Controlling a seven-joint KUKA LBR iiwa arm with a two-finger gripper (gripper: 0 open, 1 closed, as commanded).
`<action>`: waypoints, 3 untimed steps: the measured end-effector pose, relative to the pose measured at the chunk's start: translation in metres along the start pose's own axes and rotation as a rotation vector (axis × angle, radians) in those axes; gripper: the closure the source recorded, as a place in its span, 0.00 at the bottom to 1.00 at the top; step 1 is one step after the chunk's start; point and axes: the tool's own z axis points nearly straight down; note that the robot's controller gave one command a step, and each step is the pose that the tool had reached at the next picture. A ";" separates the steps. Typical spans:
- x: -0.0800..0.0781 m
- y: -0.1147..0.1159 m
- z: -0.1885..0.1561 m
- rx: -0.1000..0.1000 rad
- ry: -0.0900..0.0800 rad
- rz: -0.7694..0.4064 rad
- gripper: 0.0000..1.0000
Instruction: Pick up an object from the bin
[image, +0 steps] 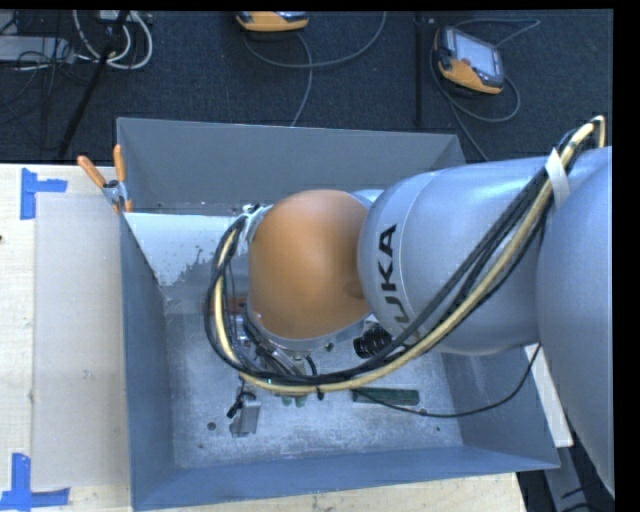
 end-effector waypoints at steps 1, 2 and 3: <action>0.020 -0.060 0.119 -0.004 -0.022 -0.234 0.00; 0.017 -0.224 0.119 0.001 -0.022 -0.324 0.00; -0.028 -0.253 0.089 -0.001 -0.013 -0.224 0.00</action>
Offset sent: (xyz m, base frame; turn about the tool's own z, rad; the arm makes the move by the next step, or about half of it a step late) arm -0.0251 -0.0603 -0.1198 -0.2388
